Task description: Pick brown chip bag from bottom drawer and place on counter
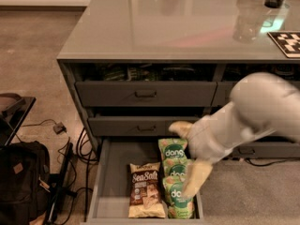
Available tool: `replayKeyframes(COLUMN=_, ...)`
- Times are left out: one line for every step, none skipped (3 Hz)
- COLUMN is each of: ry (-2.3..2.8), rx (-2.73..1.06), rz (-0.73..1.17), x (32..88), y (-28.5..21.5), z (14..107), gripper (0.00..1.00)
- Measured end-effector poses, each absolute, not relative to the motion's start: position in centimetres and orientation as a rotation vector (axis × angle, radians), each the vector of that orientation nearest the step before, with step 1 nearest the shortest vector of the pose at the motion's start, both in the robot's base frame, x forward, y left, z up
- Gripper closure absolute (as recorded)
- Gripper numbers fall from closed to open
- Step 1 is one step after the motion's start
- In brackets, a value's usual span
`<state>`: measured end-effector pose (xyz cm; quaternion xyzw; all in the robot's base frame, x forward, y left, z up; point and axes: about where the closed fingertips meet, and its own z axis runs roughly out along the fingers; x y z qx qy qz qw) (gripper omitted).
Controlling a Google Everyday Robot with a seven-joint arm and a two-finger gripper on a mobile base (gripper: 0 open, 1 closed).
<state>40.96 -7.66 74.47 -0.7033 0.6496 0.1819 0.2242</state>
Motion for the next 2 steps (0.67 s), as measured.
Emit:
replayKeyframes(ry=1.785, rx=-1.943, rz=0.682, x=40.9, y=-2.8, z=63.6, gripper=0.0)
replayKeyframes(ry=1.849, rx=-1.873, rz=0.78, x=42.4, y=1.2, z=54.6, gripper=0.0)
